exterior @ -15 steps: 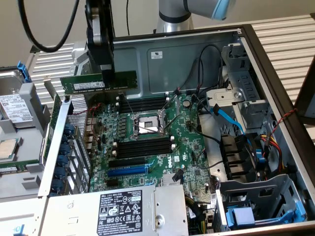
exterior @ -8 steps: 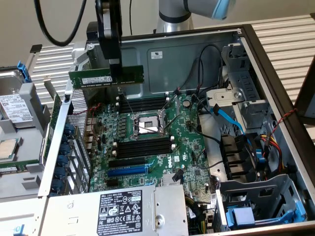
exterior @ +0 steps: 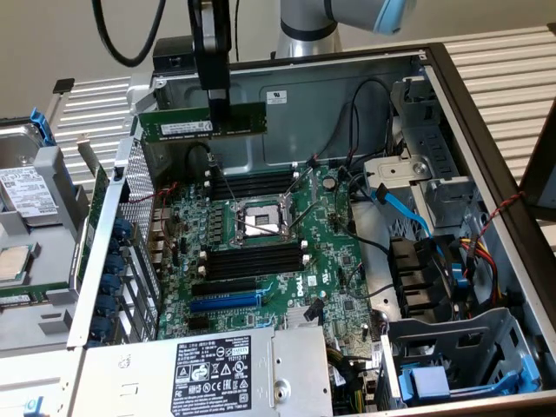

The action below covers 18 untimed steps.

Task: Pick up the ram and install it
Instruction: 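Pick up the ram and move it above insertion slot, then insert the ram into the slot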

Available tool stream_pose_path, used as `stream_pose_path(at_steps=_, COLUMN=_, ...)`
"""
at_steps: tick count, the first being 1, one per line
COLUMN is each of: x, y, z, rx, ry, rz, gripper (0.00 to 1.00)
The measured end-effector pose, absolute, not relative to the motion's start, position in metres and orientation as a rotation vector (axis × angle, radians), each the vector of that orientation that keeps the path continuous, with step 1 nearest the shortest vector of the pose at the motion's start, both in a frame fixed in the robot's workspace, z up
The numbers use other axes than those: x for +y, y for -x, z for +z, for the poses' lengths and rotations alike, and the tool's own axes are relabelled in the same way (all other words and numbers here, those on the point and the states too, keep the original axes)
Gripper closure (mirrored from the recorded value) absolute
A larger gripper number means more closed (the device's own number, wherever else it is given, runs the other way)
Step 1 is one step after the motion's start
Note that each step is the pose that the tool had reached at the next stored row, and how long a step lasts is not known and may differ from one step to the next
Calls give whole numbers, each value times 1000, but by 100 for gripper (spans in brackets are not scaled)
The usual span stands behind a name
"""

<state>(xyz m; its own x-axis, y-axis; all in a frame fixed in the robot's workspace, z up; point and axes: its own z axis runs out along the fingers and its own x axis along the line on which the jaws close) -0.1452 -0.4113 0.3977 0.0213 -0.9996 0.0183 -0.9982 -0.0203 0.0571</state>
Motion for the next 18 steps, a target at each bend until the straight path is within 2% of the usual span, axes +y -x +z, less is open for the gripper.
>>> stream_pose_path(at_steps=7, x=-406, y=124, z=398, rx=-2161, ry=-2206, rz=-42, gripper=87)
stream_pose_path(at_steps=18, x=-405, y=123, z=398, rx=-2160, ry=-2206, rz=-42, gripper=87)
